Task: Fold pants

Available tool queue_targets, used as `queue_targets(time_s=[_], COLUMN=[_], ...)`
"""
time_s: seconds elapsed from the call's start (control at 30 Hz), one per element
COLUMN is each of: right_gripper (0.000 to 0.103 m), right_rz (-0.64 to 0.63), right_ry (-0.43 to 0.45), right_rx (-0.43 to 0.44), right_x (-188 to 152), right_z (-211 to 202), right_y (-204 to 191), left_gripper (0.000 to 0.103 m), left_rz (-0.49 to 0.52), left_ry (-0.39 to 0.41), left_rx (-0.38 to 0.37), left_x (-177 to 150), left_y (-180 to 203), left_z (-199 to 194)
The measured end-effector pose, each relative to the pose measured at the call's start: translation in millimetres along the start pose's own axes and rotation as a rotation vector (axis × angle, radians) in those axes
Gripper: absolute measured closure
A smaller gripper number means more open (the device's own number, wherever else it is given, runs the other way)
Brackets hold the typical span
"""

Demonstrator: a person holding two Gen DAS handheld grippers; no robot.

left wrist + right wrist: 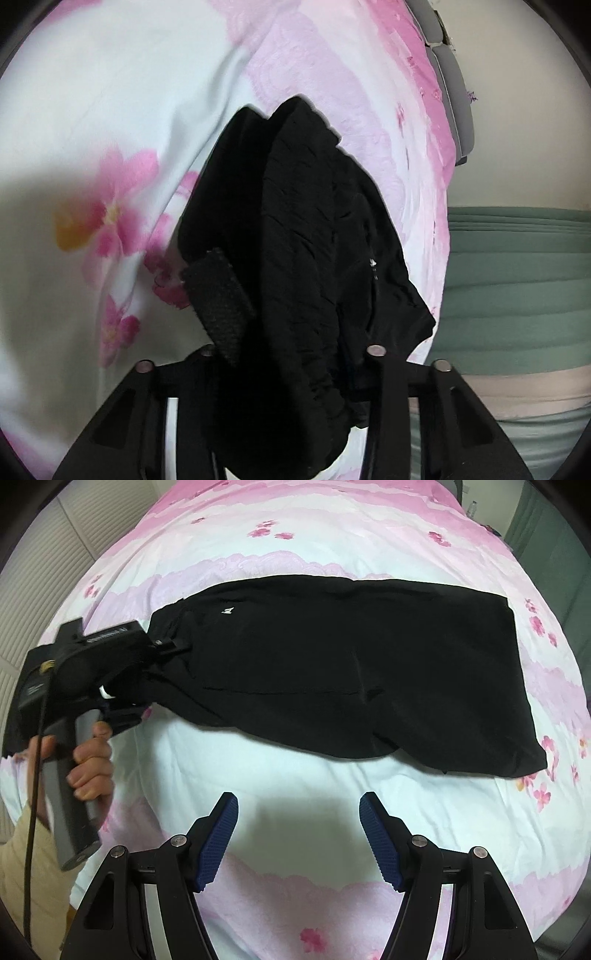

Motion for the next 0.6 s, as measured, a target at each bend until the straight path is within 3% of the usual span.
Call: queue_targets(time_s=[0.13,0.23,0.3,0.43,0.47,0.6], right_gripper=[0.035,0.035,0.035,0.035,0.035,0.035], right_rz=[0.008,0.011,0.014,0.029,0.032,0.03], right_ry=[0.015,0.033,0.041,0.048,0.051,0.074], right_rx=[-0.003,0.006,0.01,0.021,0.025,0.038], right_x=[1.1,2.0,1.6,-1.4,-1.7,-1.7], right_z=[-6.4,-14.0,-17.3,-19.7,-20.9,-32.2], right_y=[3.7,4.8,6.9,11.0,11.7,16.6], left_gripper=[0.075,0.075,0.075,0.075,0.075,0.075], left_rz=[0.152,0.222,0.247,0.373,0.403,0.474], left_ry=[0.112,0.197,0.172,0.149,0.151,0.184], left_rx=[0.086,0.253,0.346,0.471,0.529,0.613], left_x=[-1.6,9.5,12.9,2.0,-1.1,-9.3], left_y=[31.5,19.9,6.5,14.3,23.1,71.3], left_z=[-50.1,-83.3,-84.3,-93.5,-94.3,-97.0])
Point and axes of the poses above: each gripper's, at about its wrist camera, not at the fingertips, and z roughly the way its jaws point, y to its right, x to its top, the point moved 10 cm from there along z, roughly the way its jaws point, and after that the axes turned 7 degrees about -y, right-handed, at the moved point
